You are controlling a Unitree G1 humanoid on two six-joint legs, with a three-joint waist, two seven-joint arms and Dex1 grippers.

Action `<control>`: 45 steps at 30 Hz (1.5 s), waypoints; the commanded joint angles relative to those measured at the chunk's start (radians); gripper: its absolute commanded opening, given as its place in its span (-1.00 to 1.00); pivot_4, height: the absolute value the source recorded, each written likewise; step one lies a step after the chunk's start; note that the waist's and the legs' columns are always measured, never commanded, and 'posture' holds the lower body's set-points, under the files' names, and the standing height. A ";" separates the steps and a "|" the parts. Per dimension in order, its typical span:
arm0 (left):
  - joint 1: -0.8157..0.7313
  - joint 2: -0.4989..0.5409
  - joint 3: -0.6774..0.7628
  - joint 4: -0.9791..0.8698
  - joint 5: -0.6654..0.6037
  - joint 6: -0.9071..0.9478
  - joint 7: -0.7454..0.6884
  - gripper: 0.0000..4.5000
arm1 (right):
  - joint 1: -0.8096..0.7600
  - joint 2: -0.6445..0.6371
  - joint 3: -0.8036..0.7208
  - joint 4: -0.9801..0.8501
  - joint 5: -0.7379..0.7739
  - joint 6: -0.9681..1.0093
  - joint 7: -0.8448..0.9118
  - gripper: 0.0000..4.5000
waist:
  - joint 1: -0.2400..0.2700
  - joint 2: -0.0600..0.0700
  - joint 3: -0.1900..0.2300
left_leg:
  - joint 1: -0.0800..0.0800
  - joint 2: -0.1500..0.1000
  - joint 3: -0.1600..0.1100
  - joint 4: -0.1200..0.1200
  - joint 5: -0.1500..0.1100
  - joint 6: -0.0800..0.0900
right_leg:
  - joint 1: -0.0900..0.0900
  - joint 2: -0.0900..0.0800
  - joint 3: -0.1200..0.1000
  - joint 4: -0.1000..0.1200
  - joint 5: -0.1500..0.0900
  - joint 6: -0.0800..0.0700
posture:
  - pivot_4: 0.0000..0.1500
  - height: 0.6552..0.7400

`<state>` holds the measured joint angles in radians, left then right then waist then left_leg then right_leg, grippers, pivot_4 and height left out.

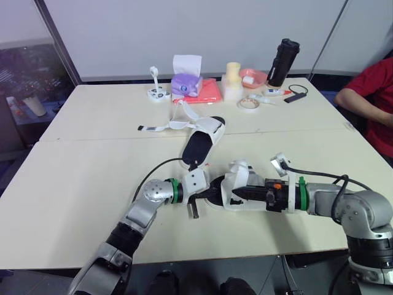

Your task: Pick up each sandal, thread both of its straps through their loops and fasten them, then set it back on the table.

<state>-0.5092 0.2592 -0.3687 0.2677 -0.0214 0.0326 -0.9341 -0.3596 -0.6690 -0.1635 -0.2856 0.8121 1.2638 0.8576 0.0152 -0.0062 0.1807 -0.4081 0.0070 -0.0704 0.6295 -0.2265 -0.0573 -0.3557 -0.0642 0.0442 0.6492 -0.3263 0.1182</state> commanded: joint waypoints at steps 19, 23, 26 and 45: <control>0.071 -0.003 -0.050 0.073 0.055 0.041 0.038 -1.00 | -0.245 -0.221 0.464 0.162 -0.309 -0.380 0.397 -0.96 | 0.000 0.001 -0.002 | 0.000 0.000 0.000 0.000 0.000 0.000 | 0.000 0.000 0.000 -0.001 0.000 0.000 | 1.00 1.00; 0.077 -0.003 -0.051 0.066 0.054 0.043 0.041 -1.00 | -0.269 -0.246 0.498 0.218 -0.374 -0.443 0.457 -0.96 | -0.002 0.001 -0.004 | 0.000 0.000 0.000 0.000 0.000 0.000 | 0.000 0.000 0.000 -0.001 0.000 0.000 | 1.00 1.00; 0.078 -0.004 -0.052 0.064 0.054 0.044 0.044 -1.00 | -0.292 -0.255 0.503 0.264 -0.403 -0.473 0.495 -0.96 | -0.001 0.001 -0.004 | 0.000 0.000 0.000 0.000 0.000 0.000 | 0.001 0.000 0.000 -0.001 0.000 0.000 | 1.00 1.00; 0.076 -0.013 -0.051 0.076 0.052 0.043 0.051 -1.00 | -0.357 -0.231 0.540 0.307 -0.478 -0.561 0.601 -0.96 | 0.002 0.001 -0.004 | 0.000 -0.001 -0.001 0.000 0.000 0.000 | 0.001 -0.001 0.000 -0.002 0.000 0.000 | 1.00 1.00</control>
<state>-0.4755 0.2368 -0.3714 0.2632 -0.0211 0.0193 -0.8831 -0.7141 -0.8959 0.3719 0.0396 0.3622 0.6930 1.4592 0.0175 -0.0056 0.1762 -0.4080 0.0058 -0.0709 0.6297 -0.2266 -0.0576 -0.3551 -0.0655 0.0441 0.6473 -0.3263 0.1183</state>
